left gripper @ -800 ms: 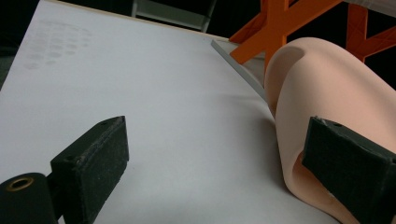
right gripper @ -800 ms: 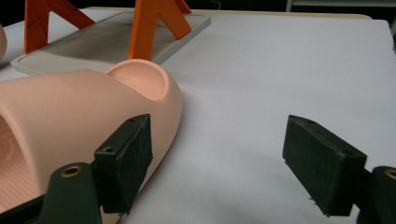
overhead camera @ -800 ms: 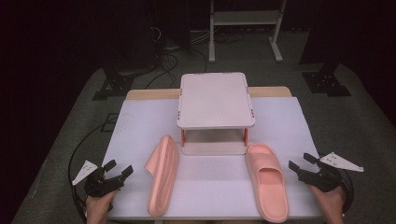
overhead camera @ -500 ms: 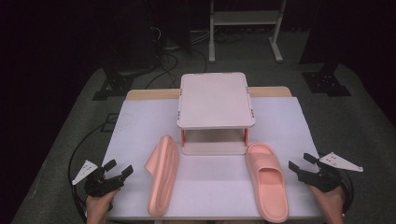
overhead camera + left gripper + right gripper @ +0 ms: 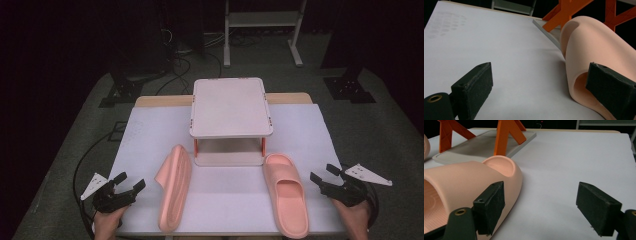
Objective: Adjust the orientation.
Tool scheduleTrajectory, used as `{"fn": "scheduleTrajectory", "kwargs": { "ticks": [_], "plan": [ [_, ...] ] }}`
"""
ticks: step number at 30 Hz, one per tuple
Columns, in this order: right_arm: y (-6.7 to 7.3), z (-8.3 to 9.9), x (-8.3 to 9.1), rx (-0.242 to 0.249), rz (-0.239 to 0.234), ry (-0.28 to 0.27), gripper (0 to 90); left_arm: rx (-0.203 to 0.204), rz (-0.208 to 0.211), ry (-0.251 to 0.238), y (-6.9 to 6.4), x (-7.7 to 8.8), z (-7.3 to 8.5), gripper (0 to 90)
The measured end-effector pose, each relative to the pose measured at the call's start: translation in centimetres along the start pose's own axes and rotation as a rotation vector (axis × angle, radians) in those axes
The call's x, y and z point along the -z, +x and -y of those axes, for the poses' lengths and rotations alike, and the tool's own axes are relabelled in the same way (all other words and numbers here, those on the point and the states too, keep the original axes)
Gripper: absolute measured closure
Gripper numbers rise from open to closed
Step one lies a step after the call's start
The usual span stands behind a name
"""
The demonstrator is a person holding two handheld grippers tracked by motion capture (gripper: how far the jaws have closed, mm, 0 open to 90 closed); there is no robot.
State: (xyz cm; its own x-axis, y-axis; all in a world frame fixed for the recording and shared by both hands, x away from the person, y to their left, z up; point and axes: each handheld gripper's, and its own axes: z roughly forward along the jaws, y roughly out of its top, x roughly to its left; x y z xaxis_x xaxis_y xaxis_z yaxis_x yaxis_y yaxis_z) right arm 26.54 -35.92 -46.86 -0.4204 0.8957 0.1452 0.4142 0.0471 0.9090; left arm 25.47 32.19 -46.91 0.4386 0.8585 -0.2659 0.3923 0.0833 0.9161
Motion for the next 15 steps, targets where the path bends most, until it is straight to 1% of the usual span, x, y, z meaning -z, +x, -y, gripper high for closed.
{"fn": "scheduleTrajectory", "kwargs": {
  "ticks": [3, 4, 5, 7, 8, 10, 11, 13, 14, 15],
  "plan": [
    [0.0, 0.0, 0.0, 0.0, -0.001, -0.002, 22.4, -0.004, 0.004, 0.0, -0.1, 0.0, 0.0, 7.0],
    [0.0, 0.0, 0.0, -0.002, -0.002, -0.003, 22.3, -0.017, 0.006, 0.013, -0.3, -0.1, 0.1, 6.9],
    [0.0, 0.0, 0.0, -0.002, -0.002, -0.003, 22.3, -0.017, 0.006, 0.013, -0.3, -0.1, 0.1, 7.0],
    [0.0, 0.0, 0.0, -0.004, -0.004, -0.007, 22.3, -0.039, 0.014, 0.031, -0.5, -0.2, 0.1, 7.0],
    [0.0, 0.0, 0.0, -0.004, -0.004, -0.007, 22.3, -0.039, 0.014, 0.031, -0.5, -0.2, 0.1, 6.9],
    [0.1, -0.1, 0.0, -0.001, -0.005, -0.01, 22.3, -0.053, 0.025, 0.045, -0.7, -0.4, 0.2, 7.0],
    [0.1, -0.1, 0.0, 0.002, -0.006, -0.013, 22.3, -0.048, 0.031, 0.05, -0.8, -0.5, 0.2, 7.0],
    [0.1, -0.1, 0.0, 0.001, -0.006, -0.013, 22.3, -0.054, 0.035, 0.059, -0.8, -0.5, 0.2, 7.0],
    [0.1, -0.1, 0.0, -0.002, -0.008, -0.015, 22.2, -0.074, 0.035, 0.076, -1.0, -0.7, 0.1, 7.0],
    [0.1, -0.1, 0.0, -0.002, -0.009, -0.015, 22.2, -0.077, 0.037, 0.077, -1.1, -0.7, 0.1, 7.0]
  ]
}}
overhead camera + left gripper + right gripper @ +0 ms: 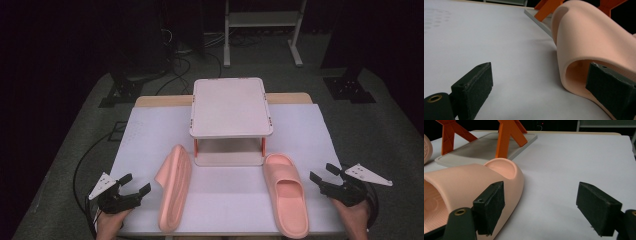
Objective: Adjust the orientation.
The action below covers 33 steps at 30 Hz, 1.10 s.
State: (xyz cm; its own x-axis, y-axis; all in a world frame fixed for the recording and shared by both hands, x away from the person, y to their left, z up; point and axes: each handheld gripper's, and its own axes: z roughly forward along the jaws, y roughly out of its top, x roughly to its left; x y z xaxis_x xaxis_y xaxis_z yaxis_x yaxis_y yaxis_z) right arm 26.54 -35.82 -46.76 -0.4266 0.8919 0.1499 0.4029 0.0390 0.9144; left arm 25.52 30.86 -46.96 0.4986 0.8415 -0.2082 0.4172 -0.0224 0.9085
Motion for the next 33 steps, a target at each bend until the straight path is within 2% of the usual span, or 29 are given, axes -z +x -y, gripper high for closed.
{"fn": "scheduleTrajectory", "kwargs": {
  "ticks": [3, 5, 9, 11, 18, 21, 25, 28, 33],
  "plan": [
    [0.0, 0.0, 0.0, -0.003, -0.003, -0.002, 22.2, -0.017, 0.005, 0.011, -0.3, -0.2, -0.1, 7.0],
    [0.1, 0.0, 0.0, -0.002, -0.003, -0.002, 22.2, -0.023, 0.006, 0.03, -0.4, -0.4, -0.1, 7.9],
    [0.1, 0.0, 0.1, -0.006, -0.005, -0.006, 22.2, -0.028, 0.014, 0.039, -0.4, -0.6, -0.1, 10.8],
    [0.0, -0.1, 0.1, -0.006, -0.004, -0.012, 22.1, -0.043, 0.019, 0.053, -0.5, -0.7, -0.1, 14.0],
    [0.0, -0.1, 0.1, -0.016, -0.008, -0.014, 22.0, -0.058, 0.042, 0.076, -0.7, -1.3, -0.2, 24.0],
    [0.0, -0.1, 0.0, -0.014, -0.008, -0.014, 22.0, -0.059, 0.056, 0.126, -0.8, -2.0, -0.3, 26.7],
    [0.0, 0.0, 0.0, -0.014, -0.008, -0.012, 22.0, -0.06, 0.072, 0.122, -1.0, -2.3, -0.4, 31.2],
    [0.0, 0.0, 0.0, -0.016, -0.009, -0.014, 21.9, -0.068, 0.073, 0.139, -1.3, -2.6, -0.6, 37.3],
    [0.1, 0.0, -0.1, -0.012, -0.012, -0.009, 21.9, -0.053, 0.087, 0.158, -1.4, -3.3, -0.9, 46.3]
  ]
}}
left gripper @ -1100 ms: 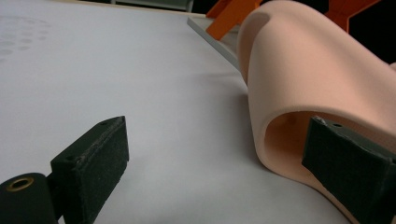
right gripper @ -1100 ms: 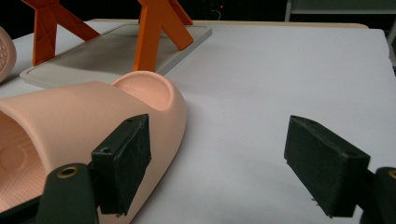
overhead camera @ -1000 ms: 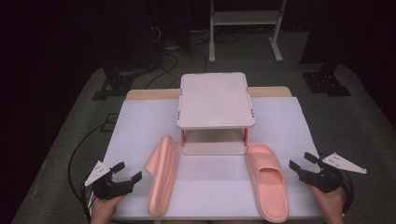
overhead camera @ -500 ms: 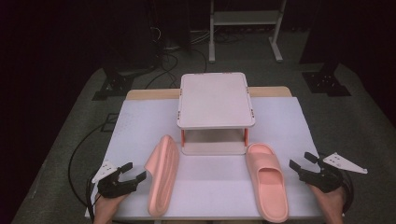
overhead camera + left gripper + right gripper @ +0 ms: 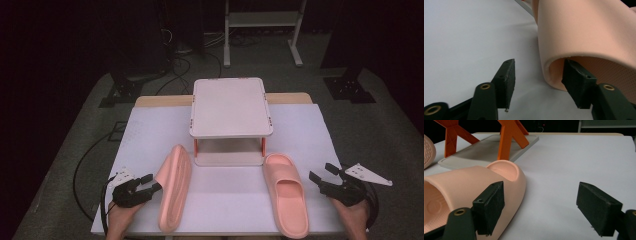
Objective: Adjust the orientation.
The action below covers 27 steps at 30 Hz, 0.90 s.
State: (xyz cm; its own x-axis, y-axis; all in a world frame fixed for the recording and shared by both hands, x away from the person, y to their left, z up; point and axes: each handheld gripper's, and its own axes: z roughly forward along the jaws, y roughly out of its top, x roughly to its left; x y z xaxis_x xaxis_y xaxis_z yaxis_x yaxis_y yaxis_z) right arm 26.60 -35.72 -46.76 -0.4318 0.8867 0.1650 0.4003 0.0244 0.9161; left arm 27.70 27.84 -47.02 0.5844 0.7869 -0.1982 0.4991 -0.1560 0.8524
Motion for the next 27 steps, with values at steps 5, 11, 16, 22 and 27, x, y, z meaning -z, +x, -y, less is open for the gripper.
{"fn": "scheduleTrajectory", "kwargs": {
  "ticks": [5, 11, 16, 22, 27],
  "plan": [
    [0.0, 0.01, -0.02, 0.002, 0.0, 0.002, 21.9, 0.004, 0.004, 0.015, -0.12, -0.49, -0.16, 50.3],
    [0.0, 0.03, -0.06, -0.002, -0.001, 0.009, 21.9, 0.01, 0.015, 0.016, -0.16, -0.8, -0.29, 57.3],
    [0.03, 0.04, -0.07, 0.001, -0.002, 0.012, 22.0, 0.027, 0.021, 0.024, -0.29, -0.89, -0.47, 63.3],
    [0.04, 0.03, -0.04, 0.003, -0.002, 0.008, 22.0, 0.031, 0.032, 0.004, -0.5, -0.8, -0.62, 65.9],
    [0.12, 0.04, -0.07, 0.003, -0.002, 0.011, 22.0, 0.036, 0.044, -0.011, -0.64, -0.66, -0.74, 67.8]
  ]
}}
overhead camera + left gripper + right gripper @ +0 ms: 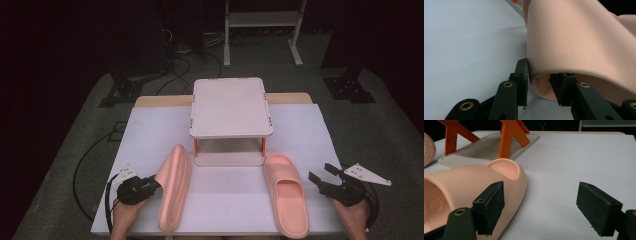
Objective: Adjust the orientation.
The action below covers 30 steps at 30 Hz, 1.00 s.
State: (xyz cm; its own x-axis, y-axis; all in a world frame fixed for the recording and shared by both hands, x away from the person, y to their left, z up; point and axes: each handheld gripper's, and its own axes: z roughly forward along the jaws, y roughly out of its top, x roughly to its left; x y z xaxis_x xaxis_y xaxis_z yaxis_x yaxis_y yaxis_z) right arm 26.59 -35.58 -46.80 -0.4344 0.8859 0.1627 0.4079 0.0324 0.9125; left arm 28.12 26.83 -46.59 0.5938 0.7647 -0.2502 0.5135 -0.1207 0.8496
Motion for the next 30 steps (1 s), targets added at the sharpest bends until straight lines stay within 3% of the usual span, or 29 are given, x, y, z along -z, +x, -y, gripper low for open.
{"fn": "scheduleTrajectory", "kwargs": {
  "ticks": [18, 30],
  "plan": [
    [0.0, 0.0, 0.0, 0.0, 0.001, 0.004, 22.0, 0.001, 0.067, -0.065, -0.8, 0.2, -0.7, 66.2],
    [0.0, 0.0, 0.0, 0.001, 0.001, 0.006, 22.0, -0.042, 0.061, -0.031, -2.2, -1.2, -0.8, 60.1]
  ]
}}
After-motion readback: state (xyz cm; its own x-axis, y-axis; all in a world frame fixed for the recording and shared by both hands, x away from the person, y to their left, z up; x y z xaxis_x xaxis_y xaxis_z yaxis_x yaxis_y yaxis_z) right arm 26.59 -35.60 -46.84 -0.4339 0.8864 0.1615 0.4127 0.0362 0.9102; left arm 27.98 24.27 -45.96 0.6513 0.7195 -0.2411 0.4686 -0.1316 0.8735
